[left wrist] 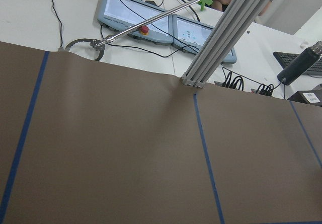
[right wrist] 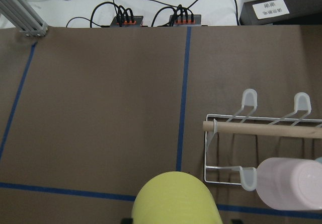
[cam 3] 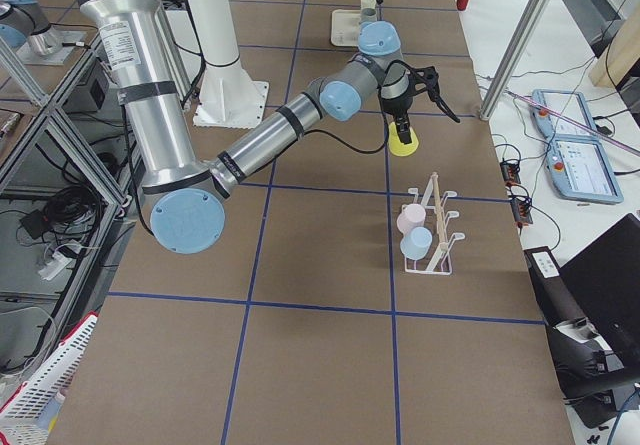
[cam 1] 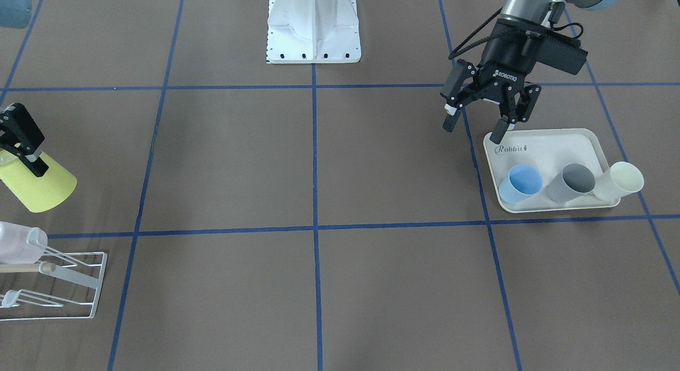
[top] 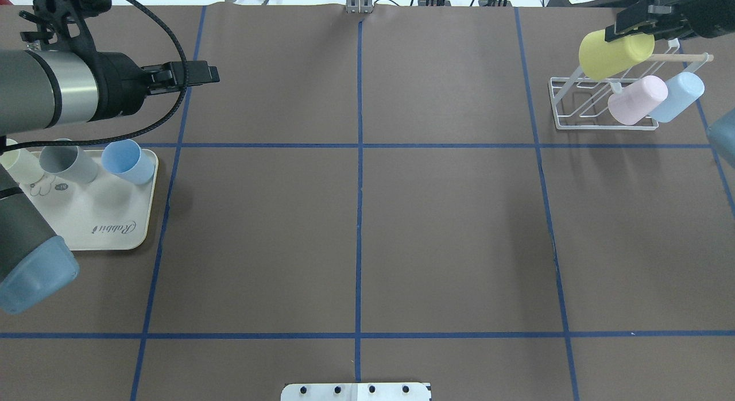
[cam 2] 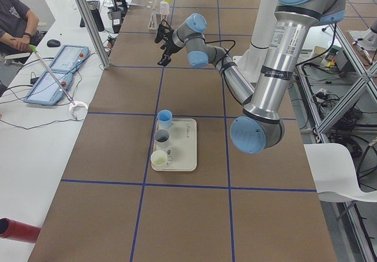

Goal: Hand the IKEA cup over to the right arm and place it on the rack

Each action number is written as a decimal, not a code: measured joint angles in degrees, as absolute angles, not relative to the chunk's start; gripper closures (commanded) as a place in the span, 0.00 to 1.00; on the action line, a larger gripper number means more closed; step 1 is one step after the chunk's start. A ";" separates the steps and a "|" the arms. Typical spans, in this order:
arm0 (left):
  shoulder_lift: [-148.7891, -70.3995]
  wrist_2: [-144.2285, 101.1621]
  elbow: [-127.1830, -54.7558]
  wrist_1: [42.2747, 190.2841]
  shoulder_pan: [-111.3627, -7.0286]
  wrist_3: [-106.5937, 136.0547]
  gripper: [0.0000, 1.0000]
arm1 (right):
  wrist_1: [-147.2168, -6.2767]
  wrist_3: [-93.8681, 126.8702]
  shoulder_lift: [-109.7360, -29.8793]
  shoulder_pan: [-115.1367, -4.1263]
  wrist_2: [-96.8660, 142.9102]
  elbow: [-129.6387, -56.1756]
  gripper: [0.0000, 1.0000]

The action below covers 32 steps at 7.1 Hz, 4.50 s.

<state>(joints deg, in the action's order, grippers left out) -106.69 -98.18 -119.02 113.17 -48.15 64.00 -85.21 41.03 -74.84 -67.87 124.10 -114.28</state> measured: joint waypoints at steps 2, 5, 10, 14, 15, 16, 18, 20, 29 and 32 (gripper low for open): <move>-106.65 -101.10 -119.10 106.53 -50.70 57.53 0.00 | -96.84 35.09 -73.73 -67.54 126.46 -115.79 0.83; -106.73 -108.40 -118.84 97.51 -56.05 49.18 0.00 | -116.82 25.37 -67.97 -67.63 127.07 -115.31 0.83; -106.81 -113.17 -117.72 93.64 -61.25 42.32 0.00 | -115.44 21.90 -63.89 -68.91 127.02 -105.80 0.83; -106.87 -113.22 -117.81 93.69 -61.34 42.34 0.00 | -107.61 21.79 -63.12 -69.72 127.20 -98.25 0.83; -106.86 -113.23 -117.80 93.68 -61.43 42.31 0.00 | -105.82 21.74 -62.74 -70.07 127.31 -96.19 0.83; -106.79 -113.42 -117.72 93.61 -61.53 42.18 0.00 | -103.93 21.26 -62.43 -70.78 127.74 -94.00 0.83; -106.68 -113.84 -117.53 93.53 -61.60 41.92 0.00 | -102.37 19.57 -61.46 -72.03 128.50 -91.32 0.83; -106.69 -113.90 -117.16 93.52 -61.61 41.85 0.00 | -102.17 19.33 -60.97 -72.18 128.65 -90.78 0.83; -106.65 -113.91 -117.07 93.60 -61.61 41.92 0.00 | -101.88 19.43 -59.76 -69.89 128.57 -89.34 0.83; -106.61 -113.91 -117.07 93.60 -61.56 41.92 0.00 | -101.80 19.46 -59.44 -69.99 128.50 -88.65 0.83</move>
